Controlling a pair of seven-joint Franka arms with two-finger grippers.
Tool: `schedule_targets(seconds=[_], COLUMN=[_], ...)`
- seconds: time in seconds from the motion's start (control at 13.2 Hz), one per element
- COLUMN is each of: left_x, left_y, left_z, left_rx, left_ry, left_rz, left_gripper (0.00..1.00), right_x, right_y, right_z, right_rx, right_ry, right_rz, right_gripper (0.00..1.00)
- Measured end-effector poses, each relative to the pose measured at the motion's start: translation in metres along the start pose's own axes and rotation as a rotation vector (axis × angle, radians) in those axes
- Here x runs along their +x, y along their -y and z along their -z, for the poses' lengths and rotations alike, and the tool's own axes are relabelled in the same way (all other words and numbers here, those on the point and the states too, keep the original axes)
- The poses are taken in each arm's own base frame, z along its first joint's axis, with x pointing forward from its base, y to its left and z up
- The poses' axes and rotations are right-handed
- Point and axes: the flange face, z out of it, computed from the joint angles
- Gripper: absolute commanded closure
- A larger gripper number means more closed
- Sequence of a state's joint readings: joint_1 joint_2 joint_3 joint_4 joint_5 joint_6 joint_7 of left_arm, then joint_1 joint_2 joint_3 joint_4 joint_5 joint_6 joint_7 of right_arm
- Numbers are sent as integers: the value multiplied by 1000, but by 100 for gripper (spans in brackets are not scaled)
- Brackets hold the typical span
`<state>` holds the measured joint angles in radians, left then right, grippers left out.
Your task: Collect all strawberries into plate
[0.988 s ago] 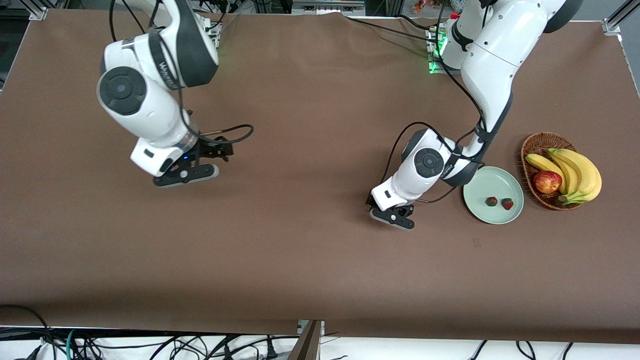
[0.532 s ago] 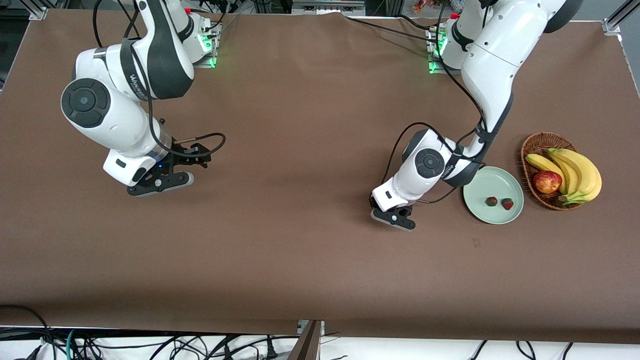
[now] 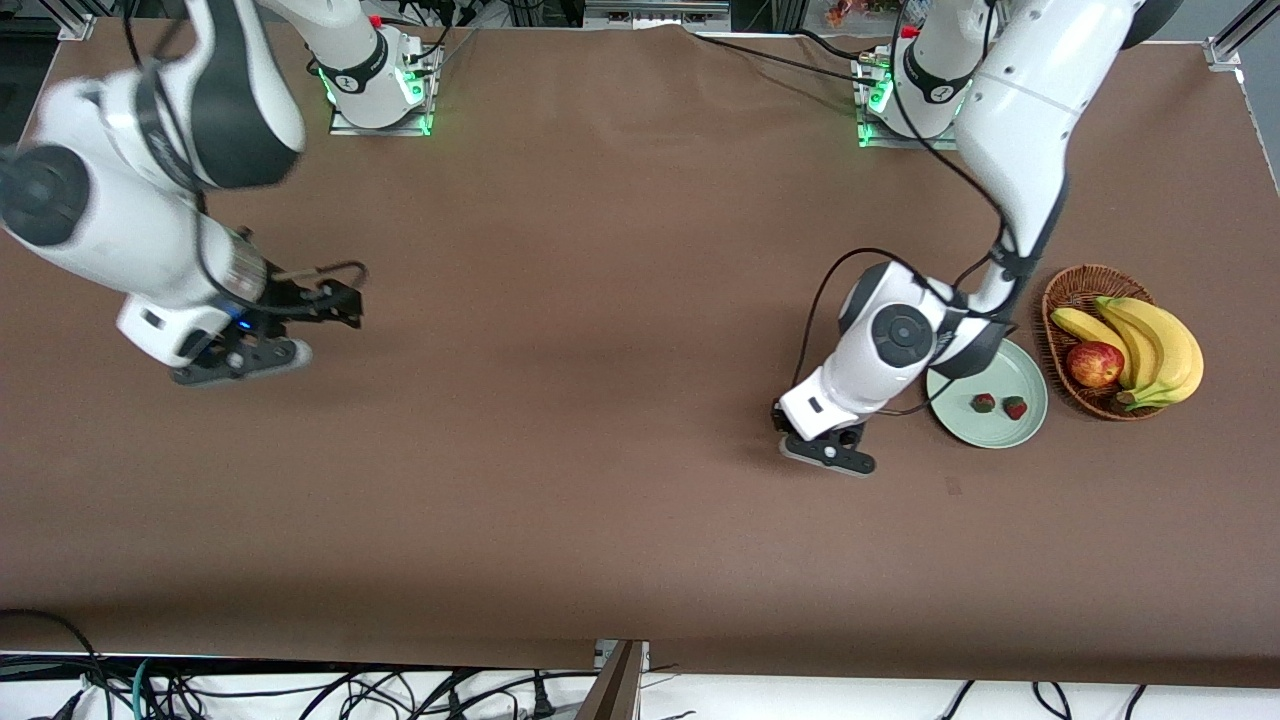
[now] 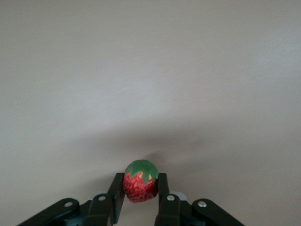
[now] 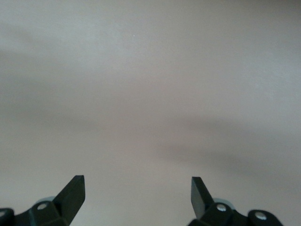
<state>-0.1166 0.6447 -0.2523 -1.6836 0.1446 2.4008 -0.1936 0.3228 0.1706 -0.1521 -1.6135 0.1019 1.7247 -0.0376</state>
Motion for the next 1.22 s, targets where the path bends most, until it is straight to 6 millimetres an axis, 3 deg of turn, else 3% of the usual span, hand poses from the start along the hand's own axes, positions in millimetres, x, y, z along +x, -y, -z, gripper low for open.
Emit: schedule_targets(seconds=[0.15, 0.3, 0.53, 0.61, 0.84, 0.91, 0.99, 1.06, 1.22], left_x=[-11, -31, -82, -96, -120, -126, -132, -140, -148], left_y=[27, 76, 186, 204, 217, 217, 217, 215, 214], left_z=[37, 56, 40, 29, 9, 3, -4, -12, -19], left_rx=[39, 64, 52, 45, 40, 40, 39, 37, 35], left_ry=[66, 112, 201, 223, 246, 231, 215, 209, 208], left_rz=[25, 10, -45, -41, -26, -25, -24, -25, -24], left_gripper=[93, 93, 92, 92, 89, 84, 50, 1, 0], right_x=[-27, -43, -44, -44, -42, -41, -39, -36, -32], right_y=[-8, -13, -15, -16, -18, -20, -22, -22, -22], right_z=[44, 66, 74, 74, 71, 72, 77, 82, 89], right_rx=[4, -17, -66, -71, -78, -84, -91, -94, -96], right_ry=[-18, -28, -36, -36, -28, -34, -46, -59, -75], right_rz=[-3, -5, 27, 32, 33, 31, 30, 29, 29], right_gripper=[1, 1, 1, 1, 1, 1, 1, 1, 1])
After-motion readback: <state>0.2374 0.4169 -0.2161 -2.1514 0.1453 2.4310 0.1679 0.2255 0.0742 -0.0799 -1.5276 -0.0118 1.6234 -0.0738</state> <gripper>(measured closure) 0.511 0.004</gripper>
